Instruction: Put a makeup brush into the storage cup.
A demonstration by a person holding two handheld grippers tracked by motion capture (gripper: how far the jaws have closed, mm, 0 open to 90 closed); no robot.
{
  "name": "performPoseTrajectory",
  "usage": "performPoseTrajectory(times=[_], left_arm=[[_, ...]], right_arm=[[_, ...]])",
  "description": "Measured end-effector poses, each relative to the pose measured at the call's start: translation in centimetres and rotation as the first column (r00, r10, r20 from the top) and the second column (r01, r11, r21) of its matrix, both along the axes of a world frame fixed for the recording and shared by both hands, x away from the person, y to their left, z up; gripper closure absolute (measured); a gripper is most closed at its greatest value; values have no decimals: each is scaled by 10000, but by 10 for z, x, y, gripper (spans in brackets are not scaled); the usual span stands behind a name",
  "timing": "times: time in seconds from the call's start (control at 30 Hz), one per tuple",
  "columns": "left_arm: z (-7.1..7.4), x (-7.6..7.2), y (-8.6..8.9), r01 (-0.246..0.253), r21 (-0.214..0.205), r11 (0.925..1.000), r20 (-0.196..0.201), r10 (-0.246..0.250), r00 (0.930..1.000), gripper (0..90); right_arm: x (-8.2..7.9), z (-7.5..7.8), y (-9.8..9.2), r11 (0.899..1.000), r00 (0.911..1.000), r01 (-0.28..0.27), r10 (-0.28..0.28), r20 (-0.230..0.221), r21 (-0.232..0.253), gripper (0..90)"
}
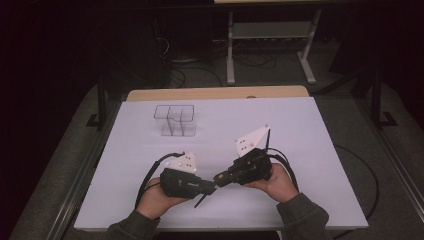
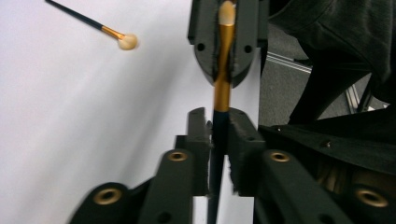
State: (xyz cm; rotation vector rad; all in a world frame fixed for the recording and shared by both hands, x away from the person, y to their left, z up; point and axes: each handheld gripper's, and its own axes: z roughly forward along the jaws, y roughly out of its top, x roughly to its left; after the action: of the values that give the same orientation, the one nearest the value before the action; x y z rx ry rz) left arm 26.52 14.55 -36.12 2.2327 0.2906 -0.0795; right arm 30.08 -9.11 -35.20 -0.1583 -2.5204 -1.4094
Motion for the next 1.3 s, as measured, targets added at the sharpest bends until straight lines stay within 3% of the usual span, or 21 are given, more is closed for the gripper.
performPoseTrajectory(times=[0.27, 0.37, 0.57, 0.93, 1.1, 1.3], left_arm=[[0, 0, 1, -41, -132, 9999, 6, 41, 10000, 830], [0, 1, 2, -117, -119, 9999, 50, 117, 9999, 832], [-1, 3, 5, -372, -323, 9988, -90, 369, 9993, 833], [2, 9, 18, -860, -689, 9939, -238, 845, 9961, 833], [5, 14, 26, -1092, -902, 9899, -300, 1069, 9938, 834], [11, 21, 34, -1428, -783, 9867, -285, 1409, 9896, 834]], right_arm=[[1, -1, 0, 9998, 10000, -11, 11, -6, 198, 823], [2, 0, -1, 9994, 9999, 96, -91, -143, 325, 696], [6, 0, -9, 9960, 9967, 815, -813, -78, 364, 574], [8, -5, -22, 9860, 9866, 1624, -1628, 73, 367, 450], [9, -10, -33, 9785, 9788, 2040, -2044, 120, 312, 420], [7, -13, -42, 9658, 9653, 2584, -2590, 332, 208, 376]])
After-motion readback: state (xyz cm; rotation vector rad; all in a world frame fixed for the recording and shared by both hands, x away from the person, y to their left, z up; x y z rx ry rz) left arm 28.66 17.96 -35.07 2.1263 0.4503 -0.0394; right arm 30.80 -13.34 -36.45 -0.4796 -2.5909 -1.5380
